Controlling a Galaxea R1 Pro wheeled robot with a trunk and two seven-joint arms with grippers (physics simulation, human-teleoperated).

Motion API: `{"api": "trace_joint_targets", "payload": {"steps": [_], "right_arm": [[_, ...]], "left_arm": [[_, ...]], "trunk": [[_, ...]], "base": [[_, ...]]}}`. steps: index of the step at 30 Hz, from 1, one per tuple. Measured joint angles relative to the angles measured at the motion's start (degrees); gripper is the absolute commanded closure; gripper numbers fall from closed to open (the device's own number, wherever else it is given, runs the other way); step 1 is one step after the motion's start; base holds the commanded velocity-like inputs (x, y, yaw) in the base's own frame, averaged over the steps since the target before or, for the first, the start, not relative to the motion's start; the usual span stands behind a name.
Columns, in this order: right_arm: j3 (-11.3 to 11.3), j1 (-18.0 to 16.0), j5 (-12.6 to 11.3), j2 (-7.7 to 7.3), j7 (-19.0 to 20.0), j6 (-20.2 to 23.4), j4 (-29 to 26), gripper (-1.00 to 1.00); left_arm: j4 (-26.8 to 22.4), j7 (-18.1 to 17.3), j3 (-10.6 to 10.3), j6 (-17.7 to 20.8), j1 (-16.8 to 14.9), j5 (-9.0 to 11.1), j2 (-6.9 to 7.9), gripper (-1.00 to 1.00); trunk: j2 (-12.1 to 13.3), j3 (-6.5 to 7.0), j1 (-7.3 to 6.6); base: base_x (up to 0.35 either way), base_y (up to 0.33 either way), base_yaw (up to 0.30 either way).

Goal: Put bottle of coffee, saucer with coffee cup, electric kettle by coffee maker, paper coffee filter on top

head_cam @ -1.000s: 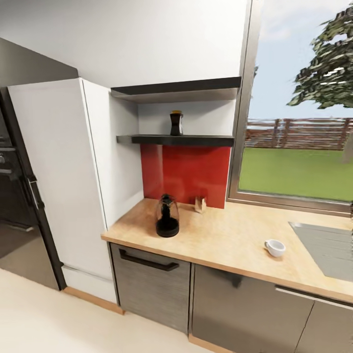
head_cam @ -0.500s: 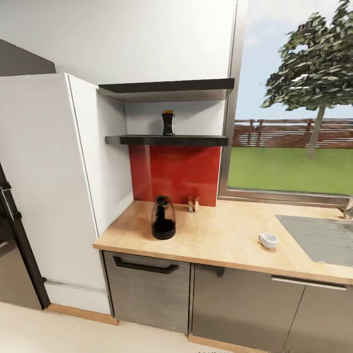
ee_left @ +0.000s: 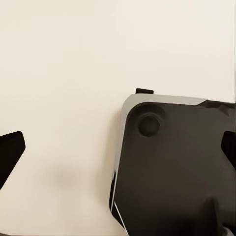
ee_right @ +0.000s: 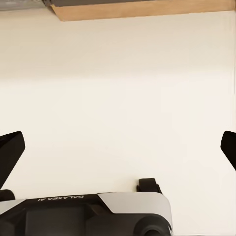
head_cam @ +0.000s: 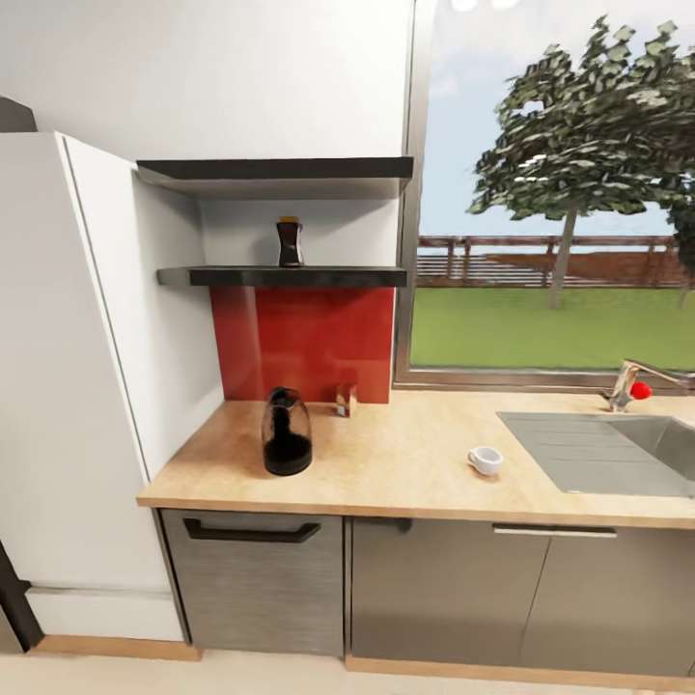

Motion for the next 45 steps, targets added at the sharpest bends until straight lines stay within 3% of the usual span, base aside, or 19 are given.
{"api": "trace_joint_targets", "payload": {"steps": [9,14,19,25,26,28,30,32,36,45], "right_arm": [[0.1,0.0,0.2,-0.08,-0.1,0.1,0.0,-1.00],[0.2,0.0,3.9,-0.82,0.1,0.0,0.0,-1.00],[0.2,0.0,4.6,-0.90,0.0,0.0,0.0,-1.00],[0.1,0.0,4.7,-0.56,0.0,0.0,0.0,-1.00],[0.1,0.0,4.7,-0.53,0.0,0.0,0.0,-1.00],[0.1,0.0,4.7,-0.52,0.0,0.0,0.0,-1.00],[0.1,0.0,4.7,-0.61,-0.1,-0.1,0.0,-1.00],[0.1,0.0,4.7,-0.72,-0.1,-0.1,0.0,-1.00],[0.1,0.0,4.7,-0.77,-0.1,-0.1,0.0,-1.00],[0.1,0.0,4.7,-0.78,-0.1,-0.1,0.0,-1.00]], "left_arm": [[-4.7,-0.1,0.0,-1.3,0.0,-0.1,0.53,-1.00],[-9.4,-0.1,0.2,-2.0,0.0,0.0,0.26,-1.00],[-14.2,-0.2,0.3,-2.1,0.0,0.1,-0.26,-1.00],[-24.6,-0.3,0.3,-3.1,-0.1,0.1,-0.65,-1.00],[-28.4,-0.3,-0.8,-8.0,-0.1,0.1,-1.31,-1.00],[-32.0,-0.3,-1.8,-10.1,-0.1,0.1,-1.49,-1.00],[-38.5,-0.3,-2.8,-11.3,-0.1,0.1,-1.86,-1.00],[-45.1,-0.4,-3.6,-11.5,-0.2,0.1,-3.20,-1.00],[-52.9,-0.4,-5.4,-11.6,-1.3,0.1,-4.78,-1.00],[-59.1,-0.2,-9.8,-11.3,-5.8,0.1,-5.33,-1.00]], "trunk": [[0.0,0.00,0.00],[0.0,0.00,0.00],[0.0,0.00,0.00],[0.0,0.00,0.00],[0.0,0.02,0.00],[0.0,0.00,0.00],[0.0,0.01,0.00],[0.0,0.01,0.00],[0.0,0.01,0.00],[0.0,0.00,0.00]], "base": [[0.000,0.000,-0.158],[0.000,0.000,-0.005],[0.000,0.000,0.000],[0.000,0.000,0.000],[0.000,0.000,0.000],[0.000,0.000,0.000],[0.000,0.000,0.000],[0.000,0.000,0.000],[0.000,0.000,0.000],[0.000,0.000,0.000]]}}
